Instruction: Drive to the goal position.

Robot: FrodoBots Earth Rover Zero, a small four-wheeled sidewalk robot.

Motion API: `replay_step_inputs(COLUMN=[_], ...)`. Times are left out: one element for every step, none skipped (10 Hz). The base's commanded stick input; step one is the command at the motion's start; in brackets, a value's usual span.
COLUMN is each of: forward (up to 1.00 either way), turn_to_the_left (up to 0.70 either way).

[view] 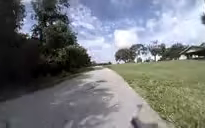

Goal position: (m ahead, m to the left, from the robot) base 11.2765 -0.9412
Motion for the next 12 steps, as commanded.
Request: replay_step_inputs(forward=[0.69, 0.69, 0.69, 0.69, 0.69, 0.69, 0.69, 0.69, 0.69, 0.69, 0.69, 0.69], turn_to_the_left=[0.03, 0.03, 0.03, 0.03, 0.03, 0.03, 0.03, 0.03, 0.03, 0.03, 0.03, 0.03])
